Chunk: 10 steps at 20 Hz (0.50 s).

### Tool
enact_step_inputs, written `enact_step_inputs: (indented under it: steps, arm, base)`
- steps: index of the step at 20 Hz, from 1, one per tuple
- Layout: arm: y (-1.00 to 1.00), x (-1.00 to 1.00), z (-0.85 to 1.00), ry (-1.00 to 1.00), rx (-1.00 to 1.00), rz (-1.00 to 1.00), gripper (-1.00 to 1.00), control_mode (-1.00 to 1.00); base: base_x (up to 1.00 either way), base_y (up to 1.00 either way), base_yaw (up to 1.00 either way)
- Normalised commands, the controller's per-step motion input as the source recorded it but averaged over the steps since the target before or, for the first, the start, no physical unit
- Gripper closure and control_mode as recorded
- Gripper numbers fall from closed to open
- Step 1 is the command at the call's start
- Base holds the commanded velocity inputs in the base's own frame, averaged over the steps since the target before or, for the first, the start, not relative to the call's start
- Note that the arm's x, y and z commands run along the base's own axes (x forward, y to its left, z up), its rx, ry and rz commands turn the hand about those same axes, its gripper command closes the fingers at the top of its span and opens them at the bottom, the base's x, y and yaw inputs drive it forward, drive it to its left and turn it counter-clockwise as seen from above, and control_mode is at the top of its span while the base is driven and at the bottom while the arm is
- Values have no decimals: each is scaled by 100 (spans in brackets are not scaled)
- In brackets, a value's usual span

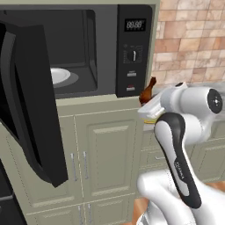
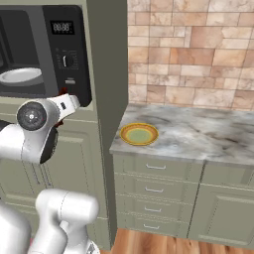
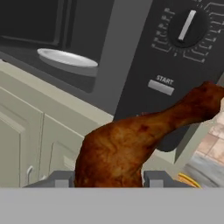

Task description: Pick the chicken drumstick from the counter and place it in the microwave. Then turn on the microwave.

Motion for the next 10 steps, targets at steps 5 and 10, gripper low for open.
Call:
enact_step_inputs:
  steps: [5, 10]
  arm:
    - [33, 0, 20, 0, -2, 0, 100, -100]
    - [33, 0, 20, 0, -1, 0, 100, -100]
  base:
    - [0, 0, 0]
    - [0, 0, 0]
